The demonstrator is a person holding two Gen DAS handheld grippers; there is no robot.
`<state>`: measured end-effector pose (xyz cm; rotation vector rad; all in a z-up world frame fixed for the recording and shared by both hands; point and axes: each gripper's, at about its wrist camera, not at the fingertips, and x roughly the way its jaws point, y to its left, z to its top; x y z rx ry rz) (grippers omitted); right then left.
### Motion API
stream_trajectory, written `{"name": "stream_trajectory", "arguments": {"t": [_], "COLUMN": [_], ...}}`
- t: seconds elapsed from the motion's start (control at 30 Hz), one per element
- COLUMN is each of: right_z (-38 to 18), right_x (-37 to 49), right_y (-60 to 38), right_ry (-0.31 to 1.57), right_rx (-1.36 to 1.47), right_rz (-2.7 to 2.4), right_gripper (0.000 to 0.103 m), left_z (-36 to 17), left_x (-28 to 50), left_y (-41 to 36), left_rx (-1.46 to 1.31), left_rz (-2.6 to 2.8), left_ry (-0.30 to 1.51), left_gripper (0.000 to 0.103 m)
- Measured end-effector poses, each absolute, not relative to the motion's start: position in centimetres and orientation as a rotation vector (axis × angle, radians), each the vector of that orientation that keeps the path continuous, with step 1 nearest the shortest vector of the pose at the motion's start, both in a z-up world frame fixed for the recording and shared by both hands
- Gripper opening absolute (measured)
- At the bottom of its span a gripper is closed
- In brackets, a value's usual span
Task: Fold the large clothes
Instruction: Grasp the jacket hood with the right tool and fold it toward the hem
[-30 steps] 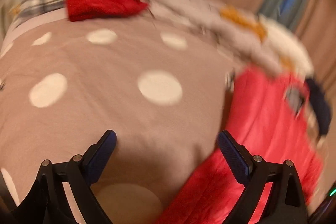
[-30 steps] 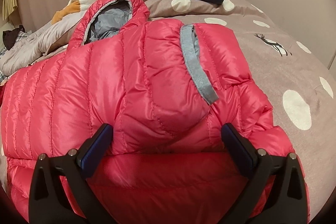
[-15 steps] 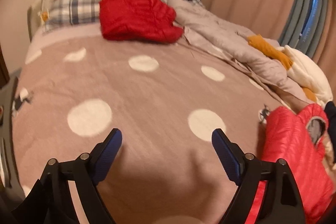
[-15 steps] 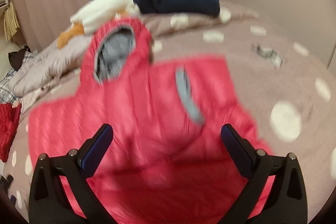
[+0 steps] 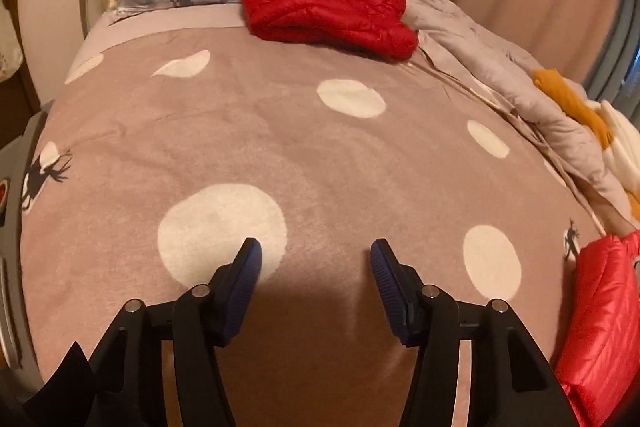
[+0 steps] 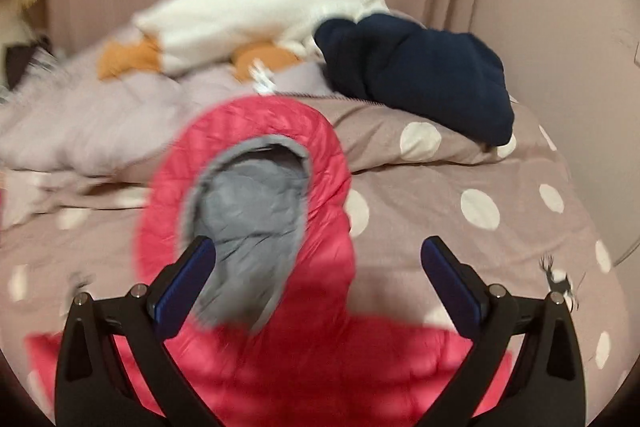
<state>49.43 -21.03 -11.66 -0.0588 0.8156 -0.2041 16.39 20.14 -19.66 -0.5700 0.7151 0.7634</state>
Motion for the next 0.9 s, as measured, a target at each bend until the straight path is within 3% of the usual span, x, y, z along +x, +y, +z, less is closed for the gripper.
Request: {"name": "stream_trajectory", "arguments": {"t": [0.13,0.27,0.3,0.33,0.4,0.43,0.53,0.67,0.9], "right_z": [-18.9,-22.2,-22.6,-22.6,-23.7,-24.2,-24.4,-19.5,-10.1], "right_x": [60.4,65.0,66.8,68.0,72.0,73.9,76.8,77.4,64.5], "right_y": [-24.2,-29.9,-31.8,-33.8,-38.4,-39.2,-43.0,-46.9,-55.0], "right_ry": [0.895,0.798,0.768,0.743,0.755,0.770,0.684,0.573,0.431], "right_rx": [-0.023,0.080,0.110,0.122,0.094,0.086,0.075,0.060,0.058], "right_rz": [-0.308,-0.367,-0.353,-0.329,-0.302,-0.294,-0.276,-0.131,0.050], "right_gripper": [0.100,0.096,0.088,0.078,0.017,0.004,0.005,0.005,0.006], "left_z": [-19.0,-19.0,-19.1,-19.2,-19.5,-19.7,-20.0,-19.2,-16.0], "left_x": [17.7,18.3,18.7,19.3,19.9,20.1,20.5,19.8,16.4], "left_y": [19.4,19.0,18.8,18.6,18.0,17.6,17.0,16.7,14.6], "left_rx": [-0.510,-0.547,-0.538,-0.520,-0.489,-0.463,-0.409,-0.387,-0.402], "left_rz": [0.728,0.682,0.681,0.676,0.647,0.643,0.651,0.674,0.634], "left_ry": [0.734,0.721,0.727,0.745,0.754,0.754,0.798,0.762,0.685], "left_gripper": [0.056,0.056,0.056,0.056,0.056,0.056,0.056,0.056,0.056]}}
